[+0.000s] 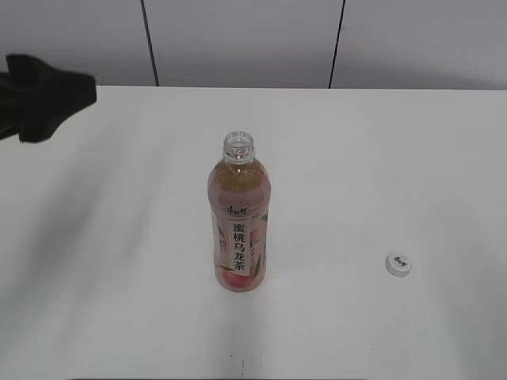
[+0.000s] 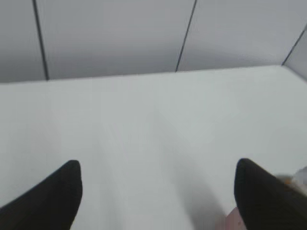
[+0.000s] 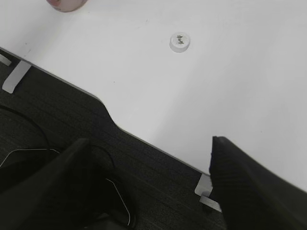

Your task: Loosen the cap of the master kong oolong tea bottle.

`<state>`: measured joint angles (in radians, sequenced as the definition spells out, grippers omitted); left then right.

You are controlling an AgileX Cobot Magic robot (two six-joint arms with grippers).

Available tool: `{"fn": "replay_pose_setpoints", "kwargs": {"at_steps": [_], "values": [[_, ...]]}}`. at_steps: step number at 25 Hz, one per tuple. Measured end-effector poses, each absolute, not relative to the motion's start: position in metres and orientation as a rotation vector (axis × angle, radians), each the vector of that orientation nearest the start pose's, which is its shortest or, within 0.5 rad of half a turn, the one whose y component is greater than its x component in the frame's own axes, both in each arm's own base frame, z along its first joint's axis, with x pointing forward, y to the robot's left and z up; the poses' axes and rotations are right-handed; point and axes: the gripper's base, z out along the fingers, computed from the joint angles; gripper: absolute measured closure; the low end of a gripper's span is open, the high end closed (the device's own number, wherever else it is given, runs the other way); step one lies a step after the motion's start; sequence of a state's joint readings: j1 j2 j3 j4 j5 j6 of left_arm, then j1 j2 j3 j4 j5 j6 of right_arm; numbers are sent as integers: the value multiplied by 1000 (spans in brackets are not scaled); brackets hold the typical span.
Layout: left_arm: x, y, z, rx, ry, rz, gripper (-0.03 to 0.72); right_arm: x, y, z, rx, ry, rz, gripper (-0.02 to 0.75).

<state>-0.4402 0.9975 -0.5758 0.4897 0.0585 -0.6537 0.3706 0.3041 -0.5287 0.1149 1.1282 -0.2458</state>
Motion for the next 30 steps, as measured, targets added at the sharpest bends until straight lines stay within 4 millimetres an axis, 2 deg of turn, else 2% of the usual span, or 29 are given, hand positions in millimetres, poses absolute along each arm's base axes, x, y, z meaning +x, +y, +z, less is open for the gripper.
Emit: {"fn": "replay_pose_setpoints", "kwargs": {"at_steps": [3,6,10,15,19,26,30], "values": [[176,-78,279,282,2090,-293,101,30,22,276,-715,2279,206,160],[157,-73,283,344,2173,-290,101,30,22,276,-715,2279,206,160],[119,-57,305,392,2199,-304,101,30,22,276,-715,2279,206,160],[70,-34,315,433,2271,-278,102,30,22,276,-716,2280,208,160],[38,-19,323,488,2295,-249,102,30,22,276,-716,2280,208,160],[20,-13,322,520,2270,-265,102,30,22,276,-716,2280,208,160],[22,-13,308,564,2297,-231,103,30,22,276,-716,2281,208,160]]}}
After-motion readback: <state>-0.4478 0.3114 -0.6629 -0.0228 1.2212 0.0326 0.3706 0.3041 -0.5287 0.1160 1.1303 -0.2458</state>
